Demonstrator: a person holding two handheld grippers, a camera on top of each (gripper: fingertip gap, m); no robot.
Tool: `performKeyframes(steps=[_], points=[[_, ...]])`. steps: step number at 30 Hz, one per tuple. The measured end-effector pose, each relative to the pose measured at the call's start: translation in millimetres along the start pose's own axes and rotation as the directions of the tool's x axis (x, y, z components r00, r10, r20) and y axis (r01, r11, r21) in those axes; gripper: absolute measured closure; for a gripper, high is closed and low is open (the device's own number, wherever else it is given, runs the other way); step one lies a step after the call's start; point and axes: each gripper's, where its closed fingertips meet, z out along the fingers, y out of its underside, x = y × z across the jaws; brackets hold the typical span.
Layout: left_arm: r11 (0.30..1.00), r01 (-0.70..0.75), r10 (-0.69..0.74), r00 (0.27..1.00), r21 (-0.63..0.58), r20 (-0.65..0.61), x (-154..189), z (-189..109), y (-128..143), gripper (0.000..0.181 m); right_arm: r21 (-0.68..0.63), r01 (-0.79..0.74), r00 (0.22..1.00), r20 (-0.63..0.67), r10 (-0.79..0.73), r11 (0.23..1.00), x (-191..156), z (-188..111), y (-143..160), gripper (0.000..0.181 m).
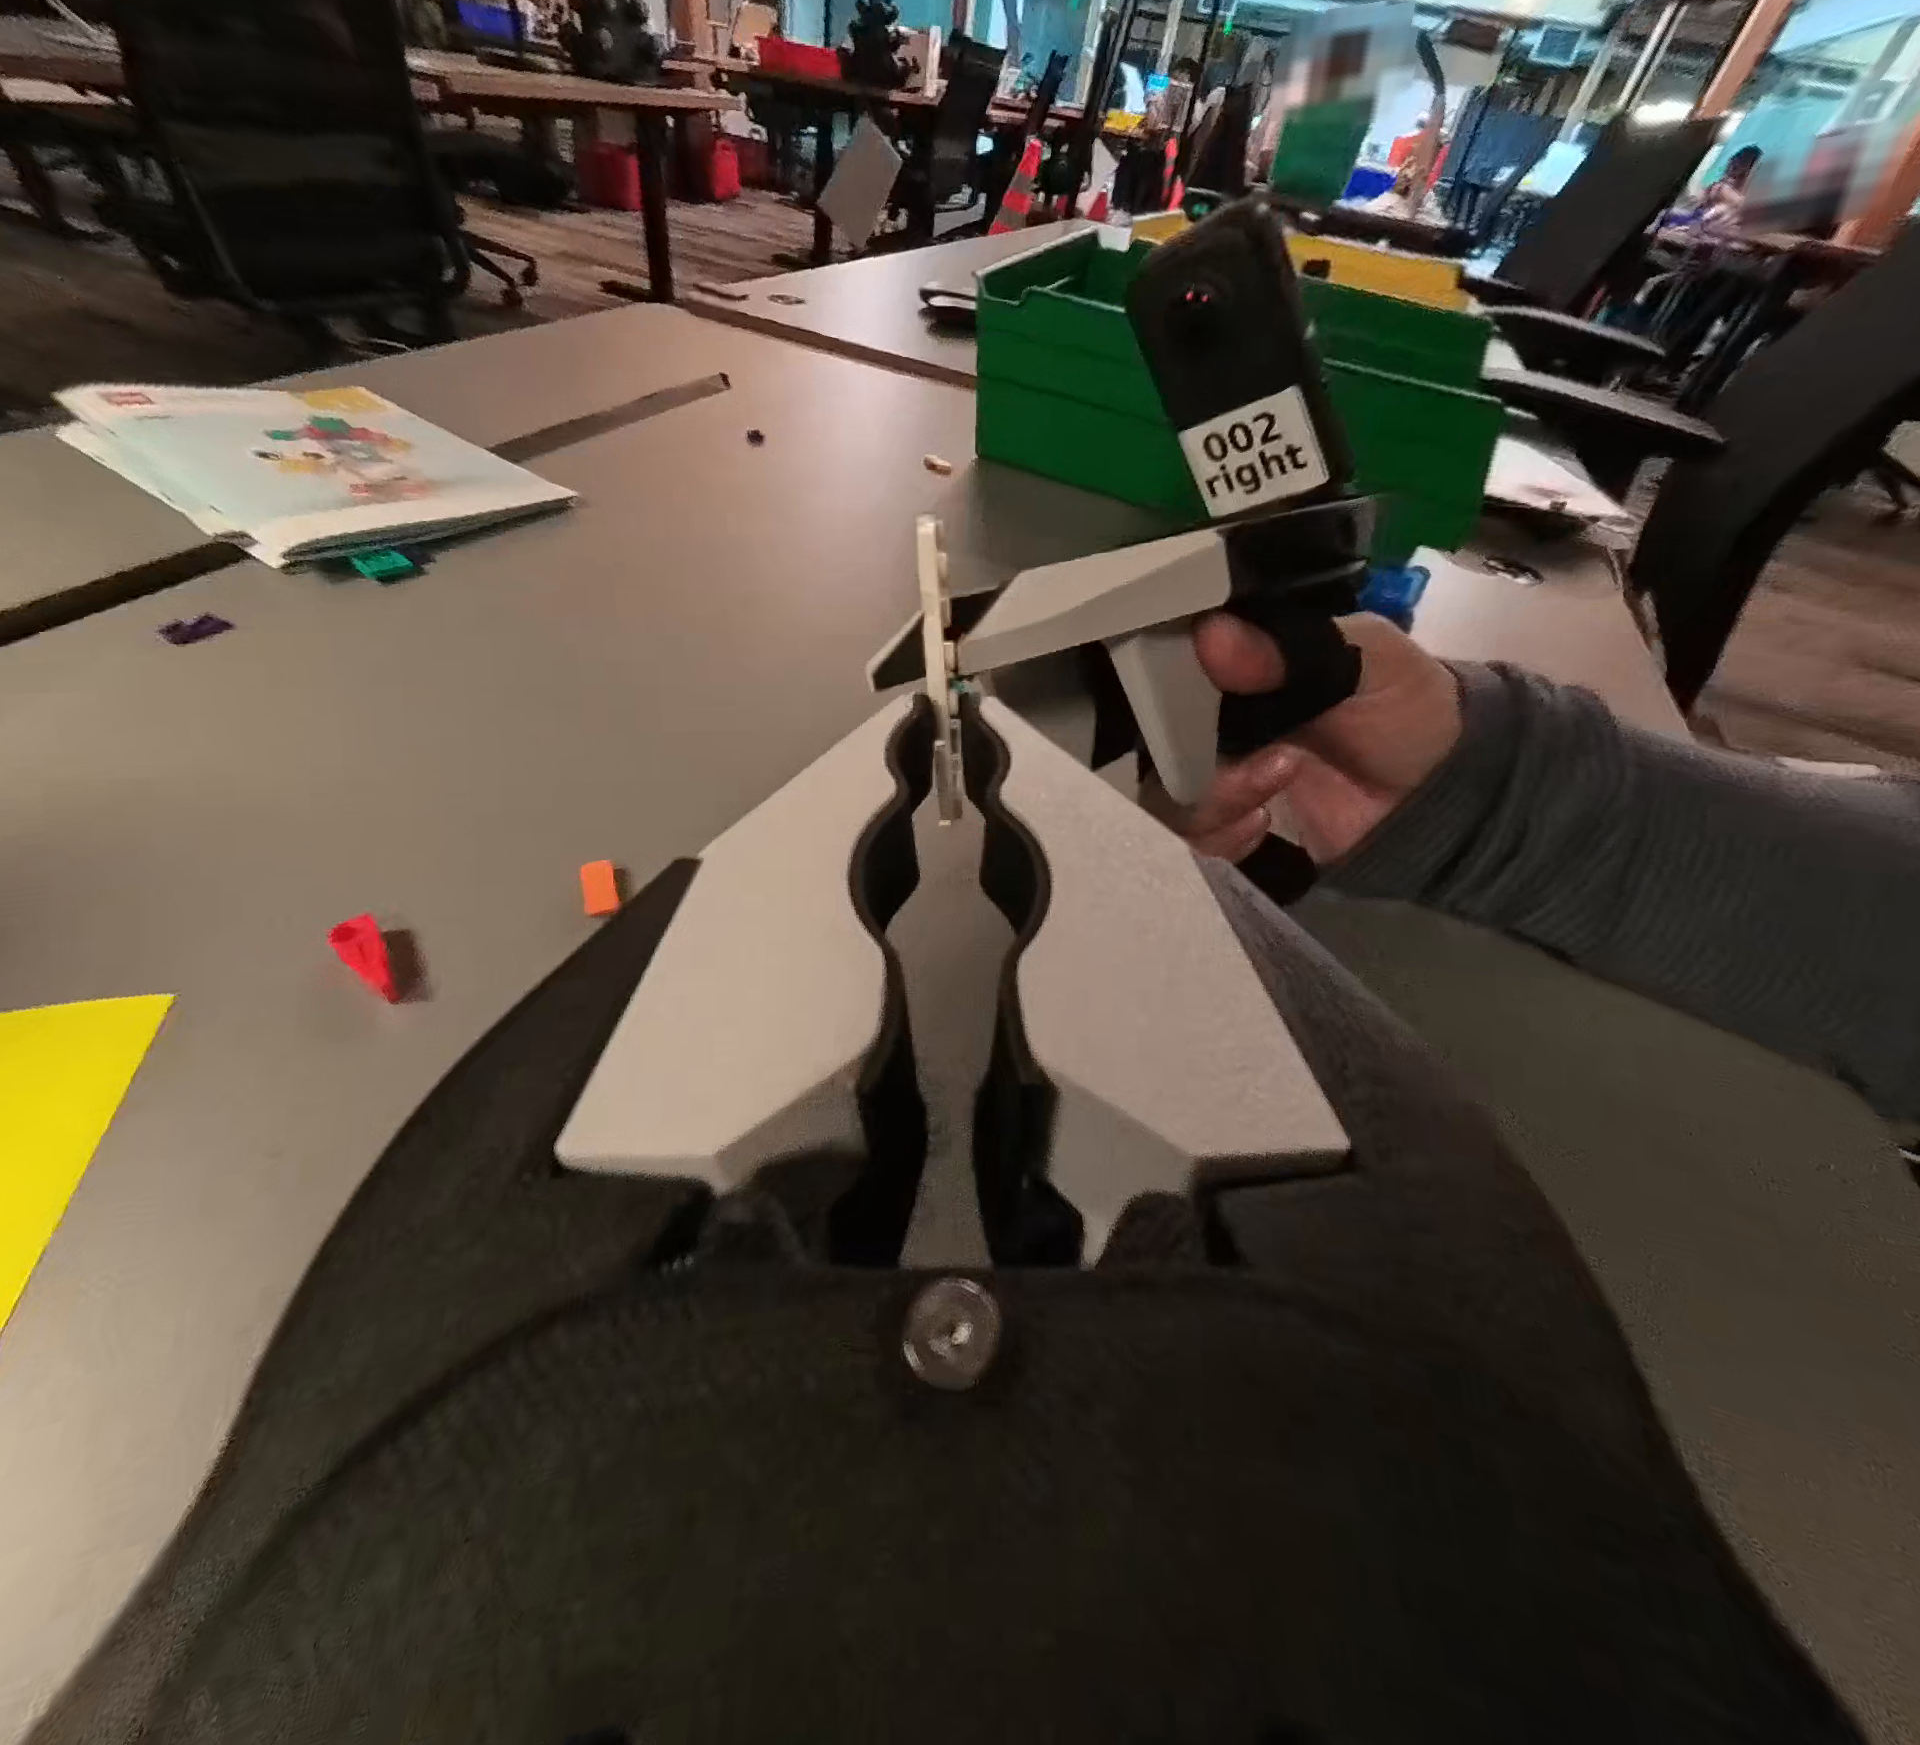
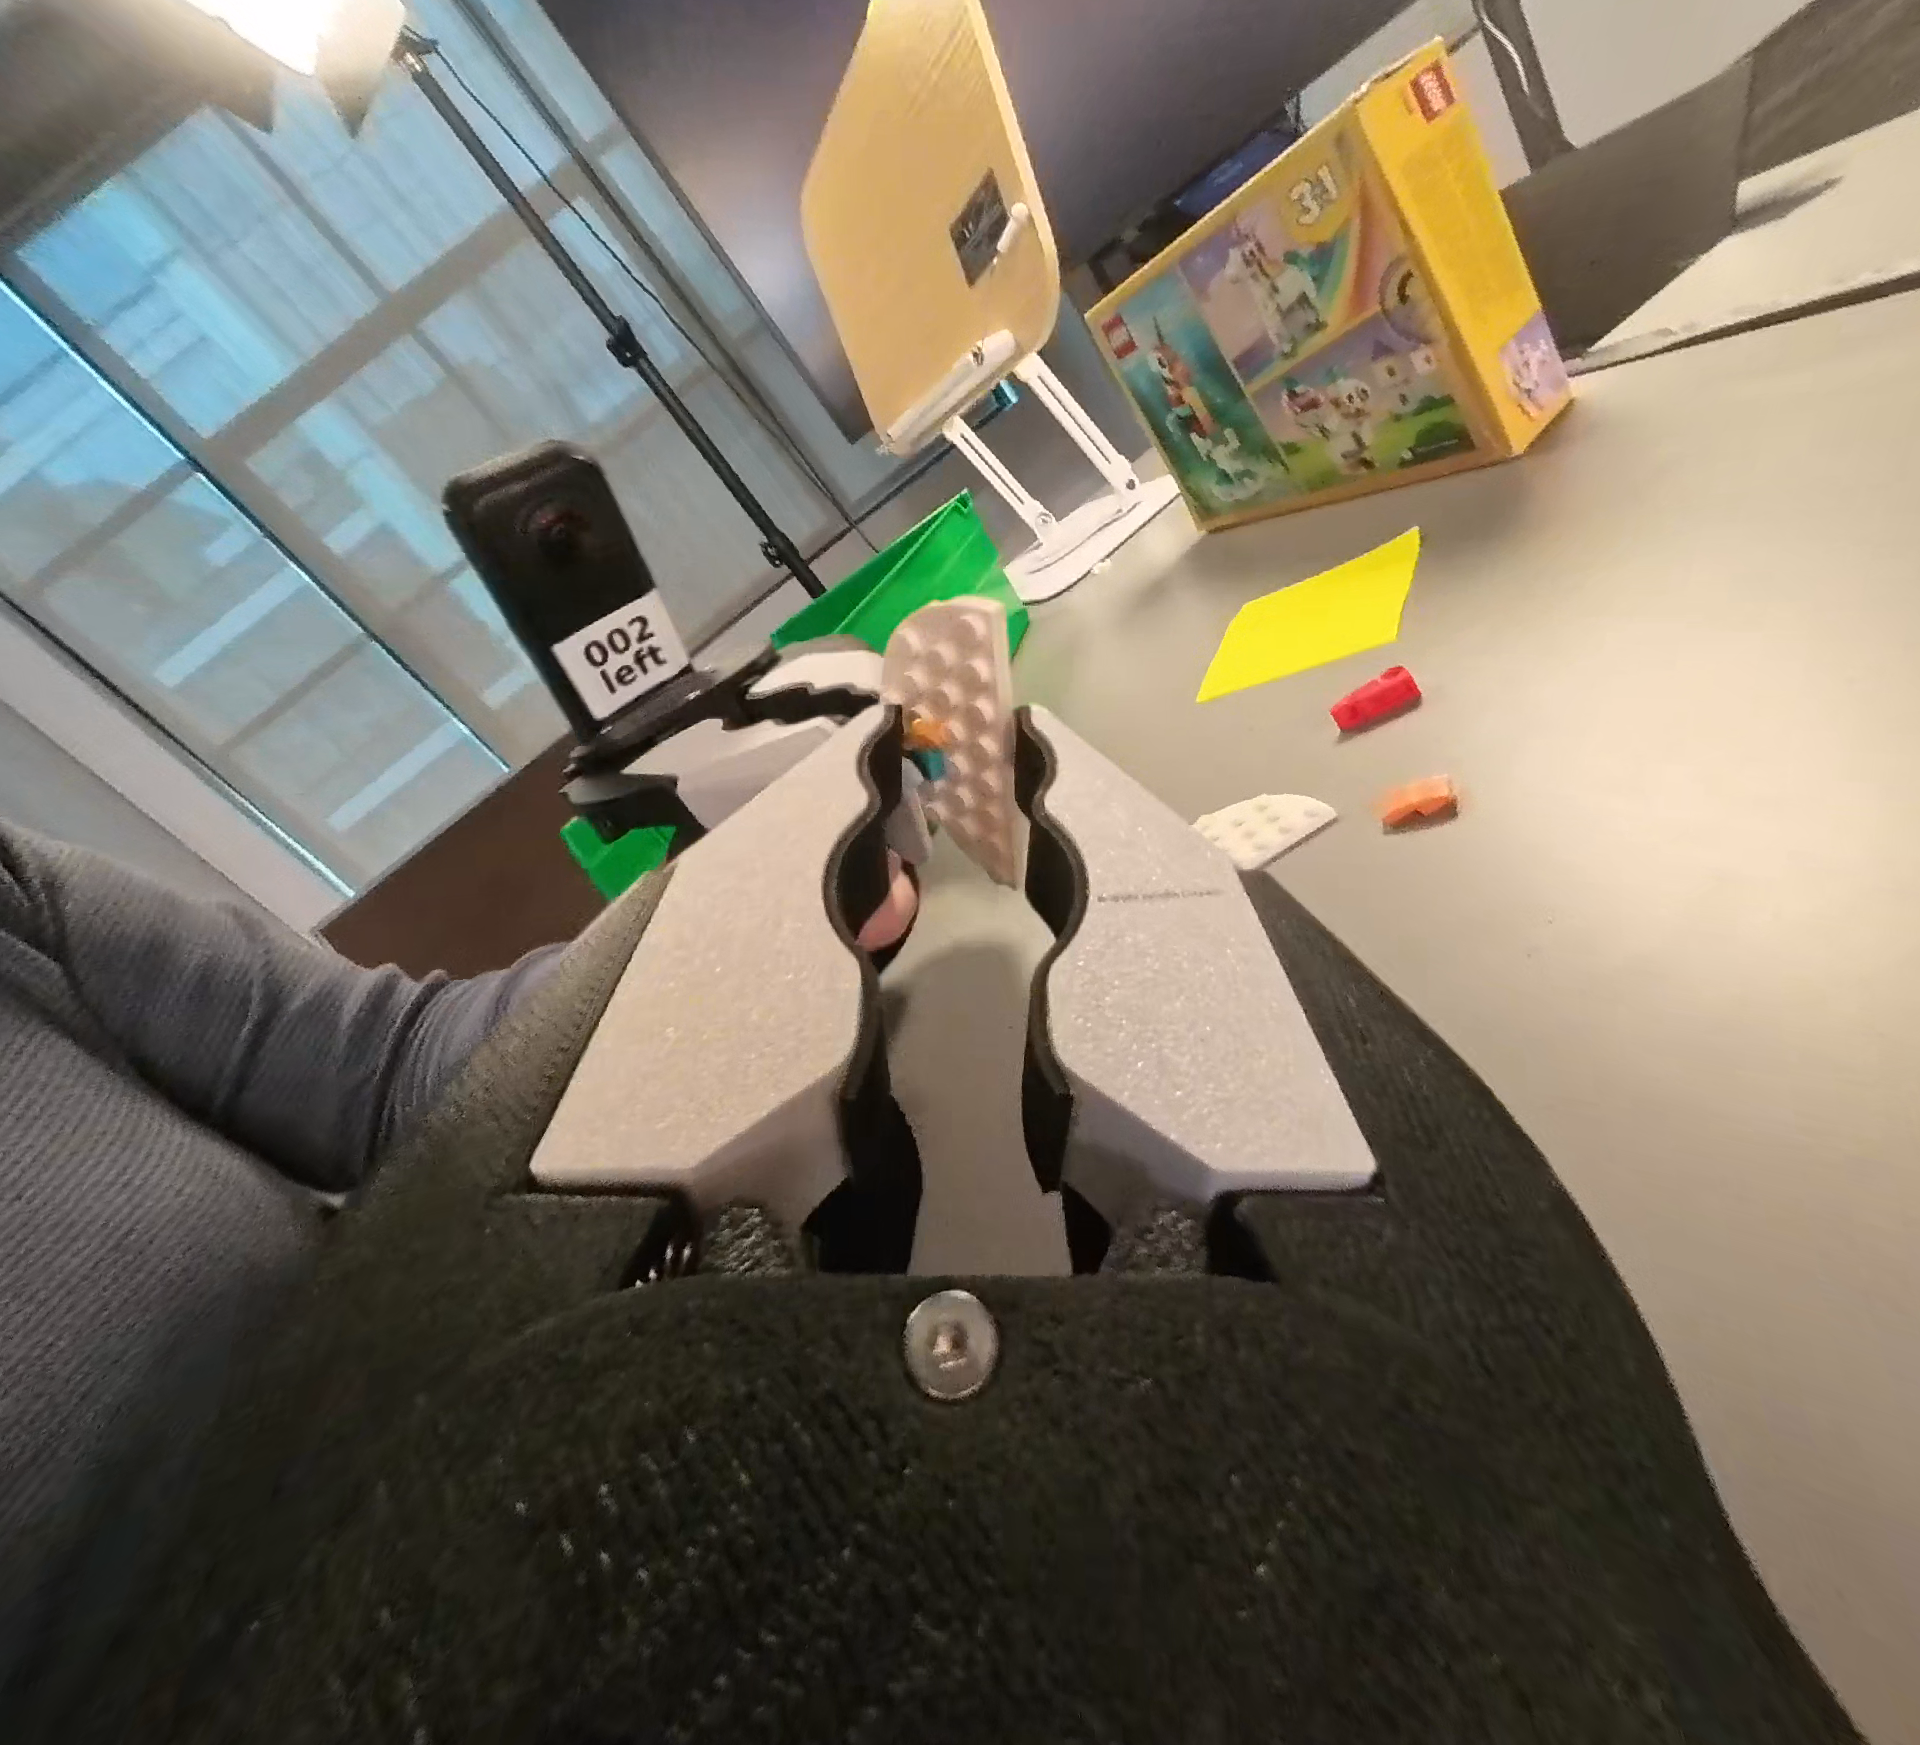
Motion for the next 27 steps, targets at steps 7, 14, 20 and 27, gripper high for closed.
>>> performKeyframes(steps=[7,14,20,27], points=[[0.994,0.084,-0.086,0.996,0.064,0.037,-5.7,0.6,-4.4,0.178,0.051,0.001,0.999,-0.043,0.001,0.999,3.8,-0.2,-5.0,0.155],[0.979,0.172,-0.172,0.985,0.110,-0.008,-12.5,-1.9,-4.4,0.177,0.054,0.011,0.998,-0.062,-0.007,0.998,4.4,2.0,-4.2,0.159],[0.971,0.215,-0.203,0.972,0.101,-0.119,-0.1,-1.7,-5.7,0.177,0.058,0.023,1.000,-0.009,-0.023,0.998,-3.8,0.0,-5.8,0.177],[0.897,0.430,-0.376,0.862,0.099,-0.340,5.8,-11.5,-15.4,0.159,-0.110,0.109,0.994,0.037,-0.106,0.988,-16.2,-1.2,11.8,0.180]])
